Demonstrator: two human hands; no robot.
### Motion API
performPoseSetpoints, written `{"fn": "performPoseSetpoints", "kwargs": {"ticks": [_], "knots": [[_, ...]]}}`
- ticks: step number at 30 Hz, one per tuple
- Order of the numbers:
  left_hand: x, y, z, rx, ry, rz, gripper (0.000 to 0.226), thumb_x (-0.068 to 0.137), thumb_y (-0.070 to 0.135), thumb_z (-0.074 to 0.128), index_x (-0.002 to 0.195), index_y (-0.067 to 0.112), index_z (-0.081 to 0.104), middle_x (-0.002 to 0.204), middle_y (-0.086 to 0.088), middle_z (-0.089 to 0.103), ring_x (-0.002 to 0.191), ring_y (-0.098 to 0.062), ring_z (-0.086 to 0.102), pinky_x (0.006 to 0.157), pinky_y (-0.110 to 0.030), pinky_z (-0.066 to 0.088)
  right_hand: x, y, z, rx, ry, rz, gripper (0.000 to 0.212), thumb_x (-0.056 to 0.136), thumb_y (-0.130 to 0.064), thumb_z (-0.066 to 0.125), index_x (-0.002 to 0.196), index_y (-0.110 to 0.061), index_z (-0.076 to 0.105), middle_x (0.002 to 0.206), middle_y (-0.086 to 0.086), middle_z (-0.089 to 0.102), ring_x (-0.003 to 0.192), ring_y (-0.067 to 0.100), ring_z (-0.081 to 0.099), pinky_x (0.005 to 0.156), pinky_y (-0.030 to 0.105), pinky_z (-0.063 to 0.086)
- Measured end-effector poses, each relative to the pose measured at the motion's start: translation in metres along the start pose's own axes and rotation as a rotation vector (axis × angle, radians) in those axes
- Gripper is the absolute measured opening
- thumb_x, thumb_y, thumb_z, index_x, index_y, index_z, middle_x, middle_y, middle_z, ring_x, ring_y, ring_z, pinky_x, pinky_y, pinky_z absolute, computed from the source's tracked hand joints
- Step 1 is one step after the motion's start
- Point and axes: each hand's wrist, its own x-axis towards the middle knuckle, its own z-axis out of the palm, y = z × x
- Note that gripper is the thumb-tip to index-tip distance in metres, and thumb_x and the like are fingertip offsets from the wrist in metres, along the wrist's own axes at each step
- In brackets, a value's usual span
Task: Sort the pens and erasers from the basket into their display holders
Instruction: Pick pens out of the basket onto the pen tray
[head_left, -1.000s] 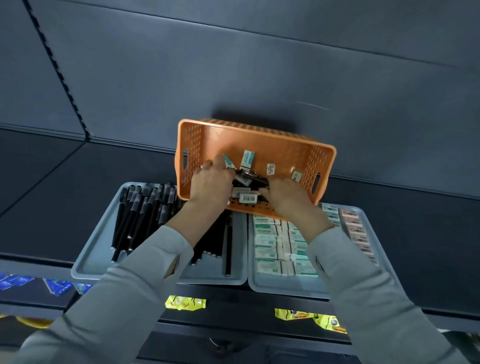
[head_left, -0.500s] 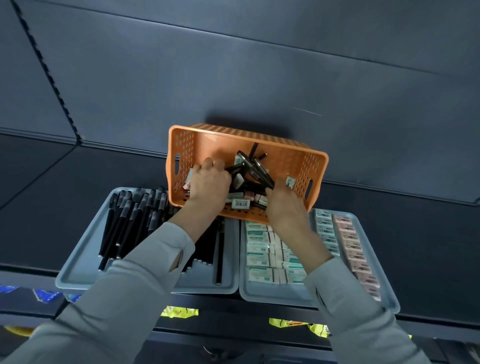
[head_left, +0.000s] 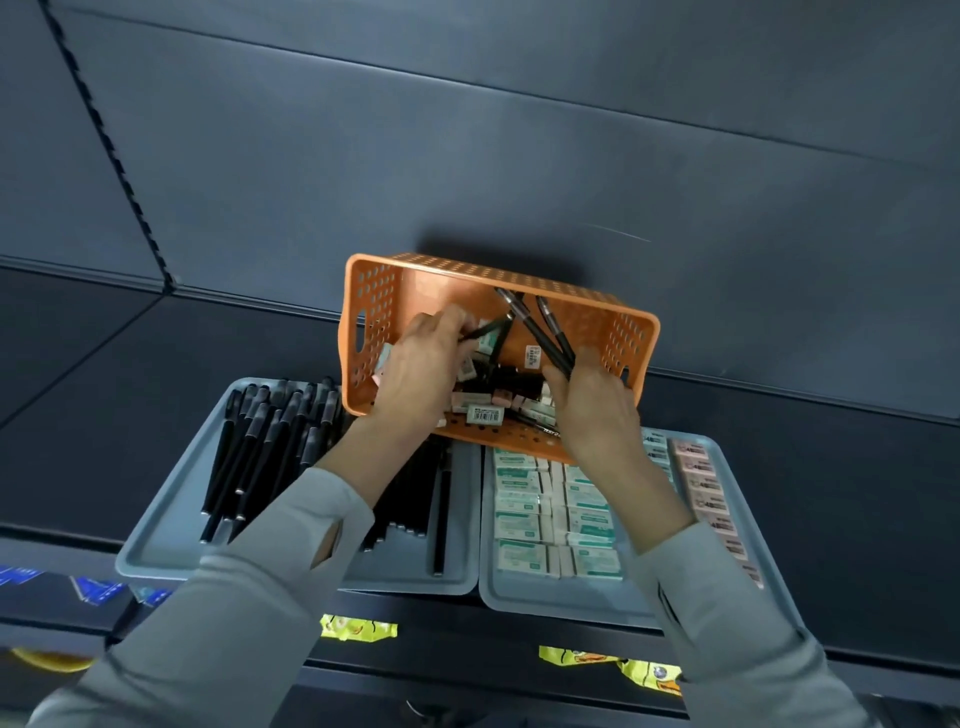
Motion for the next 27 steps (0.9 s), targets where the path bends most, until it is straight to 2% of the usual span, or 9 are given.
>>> {"fn": "performPoseSetpoints", "kwargs": {"ticks": [4, 7, 10, 12, 15, 17, 21, 24, 27], "knots": [[-0.003, 0.0, 0.016, 0.092, -0.164, 0.169, 0.021, 0.086, 0.012, 0.068, 0.105, 0.01, 0.057, 0.092, -0.01, 0.069, 0.092, -0.026, 0.062, 0.073, -0.041, 0.055, -0.011, -0.001, 0.003, 0.05, 0.005, 0.041, 0.032, 0.105, -0.034, 0.036, 0.119, -0.007, 0.044, 0.081, 0.007, 0.055, 0.085, 0.04, 0.061, 0.066, 0.038, 0.038], [0.001, 0.014, 0.026, 0.099, -0.315, 0.122, 0.025, 0.091, 0.014, 0.061, 0.113, 0.01, 0.05, 0.093, -0.014, 0.064, 0.088, -0.031, 0.061, 0.07, -0.038, 0.049, -0.015, -0.002, 0.007, 0.063, -0.009, 0.049, 0.032, 0.105, -0.03, 0.037, 0.12, -0.004, 0.045, 0.091, 0.014, 0.062, 0.086, 0.04, 0.062, 0.066, 0.037, 0.039], [0.005, 0.021, 0.034, 0.133, -0.436, 0.061, 0.028, 0.091, 0.007, 0.058, 0.115, 0.012, 0.045, 0.091, -0.01, 0.059, 0.079, -0.026, 0.061, 0.066, -0.033, 0.046, -0.016, -0.002, 0.005, 0.087, -0.001, 0.053, 0.028, 0.105, -0.029, 0.038, 0.116, -0.005, 0.045, 0.085, 0.008, 0.057, 0.082, 0.037, 0.061, 0.063, 0.036, 0.04], [0.004, 0.019, 0.037, 0.131, -0.435, 0.067, 0.034, 0.088, 0.002, 0.061, 0.119, 0.009, 0.049, 0.098, -0.011, 0.064, 0.082, -0.024, 0.064, 0.066, -0.029, 0.046, -0.015, 0.0, 0.003, 0.116, 0.006, 0.065, 0.022, 0.105, -0.029, 0.038, 0.111, -0.008, 0.043, 0.079, 0.003, 0.054, 0.073, 0.033, 0.057, 0.062, 0.038, 0.042], [0.007, 0.019, 0.04, 0.18, -0.458, 0.123, 0.04, 0.092, 0.011, 0.06, 0.132, 0.013, 0.055, 0.112, -0.011, 0.062, 0.099, -0.027, 0.064, 0.083, -0.033, 0.051, -0.014, 0.003, 0.001, 0.114, -0.016, 0.094, 0.015, 0.105, -0.028, 0.037, 0.106, -0.013, 0.04, 0.07, -0.005, 0.042, 0.068, 0.026, 0.047, 0.063, 0.036, 0.037], [0.013, 0.022, 0.043, 0.27, -0.518, 0.134, 0.04, 0.094, 0.015, 0.057, 0.134, 0.02, 0.056, 0.117, -0.011, 0.058, 0.105, -0.028, 0.061, 0.089, -0.035, 0.05, -0.014, 0.003, 0.0, 0.124, -0.023, 0.104, 0.012, 0.105, -0.028, 0.037, 0.103, -0.016, 0.037, 0.07, -0.006, 0.041, 0.07, 0.025, 0.046, 0.064, 0.036, 0.036], [0.025, 0.03, 0.051, 0.402, -0.579, 0.072, 0.033, 0.094, 0.018, 0.058, 0.127, 0.015, 0.06, 0.121, -0.01, 0.053, 0.11, -0.029, 0.056, 0.091, -0.041, 0.051, -0.012, 0.0, -0.005, 0.092, -0.036, 0.107, 0.015, 0.106, -0.026, 0.036, 0.109, -0.013, 0.04, 0.077, -0.001, 0.044, 0.069, 0.023, 0.043, 0.064, 0.035, 0.033], [0.025, 0.033, 0.053, 0.464, -0.596, 0.089, 0.036, 0.097, 0.018, 0.053, 0.133, 0.016, 0.052, 0.129, -0.011, 0.046, 0.117, -0.033, 0.048, 0.091, -0.046, 0.05, -0.011, 0.003, -0.007, 0.106, -0.029, 0.136, 0.011, 0.106, -0.027, 0.035, 0.105, -0.016, 0.037, 0.072, -0.005, 0.038, 0.06, 0.017, 0.038, 0.061, 0.035, 0.03], [0.022, 0.033, 0.049, 0.478, -0.571, 0.167, 0.04, 0.097, 0.017, 0.051, 0.136, 0.018, 0.047, 0.13, -0.009, 0.046, 0.119, -0.032, 0.046, 0.087, -0.045, 0.05, -0.009, 0.008, -0.006, 0.117, -0.025, 0.155, 0.009, 0.106, -0.029, 0.034, 0.1, -0.021, 0.034, 0.074, -0.004, 0.043, 0.069, 0.024, 0.045, 0.064, 0.035, 0.033]]}}
